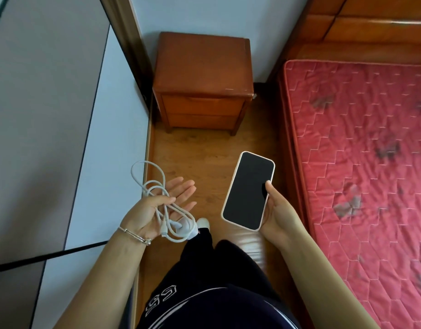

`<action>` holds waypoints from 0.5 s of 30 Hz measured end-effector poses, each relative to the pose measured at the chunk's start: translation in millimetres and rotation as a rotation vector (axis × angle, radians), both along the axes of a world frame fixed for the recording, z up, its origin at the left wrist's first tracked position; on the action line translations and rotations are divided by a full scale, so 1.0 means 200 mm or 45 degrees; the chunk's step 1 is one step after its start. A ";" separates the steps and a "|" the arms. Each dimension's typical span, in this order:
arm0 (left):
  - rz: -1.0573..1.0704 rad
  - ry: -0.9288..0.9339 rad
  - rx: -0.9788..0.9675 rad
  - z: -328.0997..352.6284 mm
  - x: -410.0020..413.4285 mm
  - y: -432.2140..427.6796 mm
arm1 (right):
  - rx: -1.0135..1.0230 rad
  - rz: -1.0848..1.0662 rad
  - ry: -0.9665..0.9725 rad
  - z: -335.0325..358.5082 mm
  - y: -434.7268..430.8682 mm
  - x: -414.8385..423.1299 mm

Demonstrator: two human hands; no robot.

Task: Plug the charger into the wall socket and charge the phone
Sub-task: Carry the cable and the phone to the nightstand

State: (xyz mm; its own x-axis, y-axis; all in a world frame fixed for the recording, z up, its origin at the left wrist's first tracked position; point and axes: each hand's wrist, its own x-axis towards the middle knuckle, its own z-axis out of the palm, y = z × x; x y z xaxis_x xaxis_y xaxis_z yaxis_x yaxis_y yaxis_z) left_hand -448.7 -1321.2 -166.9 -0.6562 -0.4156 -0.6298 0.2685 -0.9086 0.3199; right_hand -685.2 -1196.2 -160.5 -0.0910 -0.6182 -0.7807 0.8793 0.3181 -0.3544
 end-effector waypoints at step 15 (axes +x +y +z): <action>0.082 -0.070 0.034 -0.01 -0.17 -0.36 | 0.092 0.094 -0.017 -0.04 -0.44 -0.20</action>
State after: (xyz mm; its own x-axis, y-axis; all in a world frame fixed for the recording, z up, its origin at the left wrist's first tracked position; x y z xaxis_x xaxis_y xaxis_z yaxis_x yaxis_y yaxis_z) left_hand -483.6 -1393.4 -169.8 -0.5925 -0.4385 -0.6758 0.3097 -0.8984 0.3114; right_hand -725.6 -1283.8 -168.4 -0.0365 -0.5651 -0.8242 0.8573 0.4061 -0.3164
